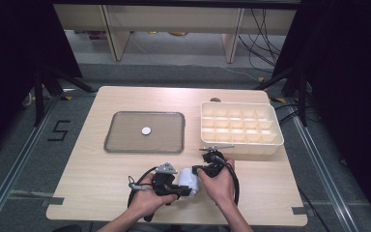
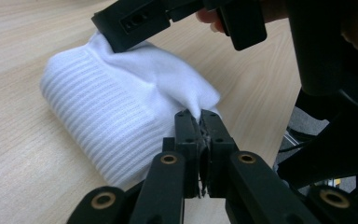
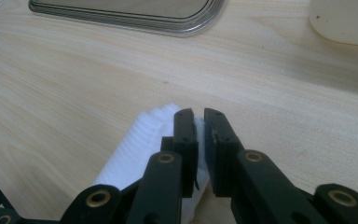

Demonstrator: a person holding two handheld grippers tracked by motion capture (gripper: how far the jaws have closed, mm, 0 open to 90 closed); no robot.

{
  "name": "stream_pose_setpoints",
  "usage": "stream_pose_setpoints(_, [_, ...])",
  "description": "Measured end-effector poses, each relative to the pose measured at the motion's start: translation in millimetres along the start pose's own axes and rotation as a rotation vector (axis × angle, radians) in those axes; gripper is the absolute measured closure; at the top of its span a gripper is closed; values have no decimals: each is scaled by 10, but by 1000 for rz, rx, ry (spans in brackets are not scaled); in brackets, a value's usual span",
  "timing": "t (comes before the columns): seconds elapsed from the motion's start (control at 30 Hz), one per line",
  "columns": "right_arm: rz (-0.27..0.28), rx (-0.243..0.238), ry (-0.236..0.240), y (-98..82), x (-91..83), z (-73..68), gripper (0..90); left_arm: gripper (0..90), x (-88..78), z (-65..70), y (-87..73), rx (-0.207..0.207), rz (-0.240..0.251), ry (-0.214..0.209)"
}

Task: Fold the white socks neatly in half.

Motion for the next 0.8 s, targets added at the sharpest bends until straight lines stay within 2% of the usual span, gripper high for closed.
stream_pose_setpoints(0.07, [-18,-34,-18,-20,12,31,840,874,8,-18,-12,3,-8,7])
stream_pose_setpoints(0.17, [-17,-20,-15,-28,13,14,830,878,26,-37,-35,-4,-15,8])
stream_pose_setpoints(0.23, [-18,-34,-26,-32,14,33,802,879,32,-36,-37,-8,-11,7])
stream_pose_setpoints(0.33, [-10,-11,-28,-17,0,50,693,879,24,-41,-35,-4,-14,0])
stream_pose_setpoints(0.37, [-17,-4,-14,-9,-21,58,656,879,23,-42,-35,-2,-14,7])
stream_pose_setpoints(0.4, [-12,-3,-27,-4,-33,76,628,879,23,-43,-34,-2,-12,13])
stream_pose_setpoints(0.43, [-19,23,-8,7,-62,62,595,879,21,-46,-35,0,-16,13])
stream_pose_setpoints(0.47, [-24,43,-11,22,-101,58,558,879,21,-47,-35,0,-18,4])
stream_pose_setpoints(0.5, [-14,46,16,27,-112,44,543,879,20,-47,-33,1,-16,13])
stream_pose_setpoints(0.53, [-25,65,23,30,-130,21,529,878,21,-45,-32,2,-15,16])
stream_pose_setpoints(0.57, [-23,61,25,30,-144,8,517,878,20,-42,-33,-1,-16,15])
stream_pose_setpoints(0.63, [-40,40,55,19,-120,5,496,878,21,-40,-33,2,-18,7])
stream_pose_setpoints(0.67, [-53,38,45,1,-102,13,489,878,20,-41,-34,2,-18,11])
stream_pose_setpoints(0.7, [-93,60,49,-32,-89,2,480,878,20,-41,-35,2,-19,12])
stream_pose_setpoints(0.73, [-100,59,47,-46,-70,0,472,878,19,-40,-35,3,-19,11])
stream_pose_setpoints(0.77, [-137,51,46,-90,-27,22,465,877,19,-39,-35,5,-21,9])
stream_pose_setpoints(0.8, [-163,99,53,-107,-21,-5,456,877,18,-40,-36,6,-22,9])
Point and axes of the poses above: each handheld gripper's, and its own axes: x roughly forward along the jaws, y roughly out of its top, z roughly to its right, the point moved 6 cm from there along x, roughly forward along the jaws, and after that the axes turned 5 degrees about -y, right-handed, at the moved point
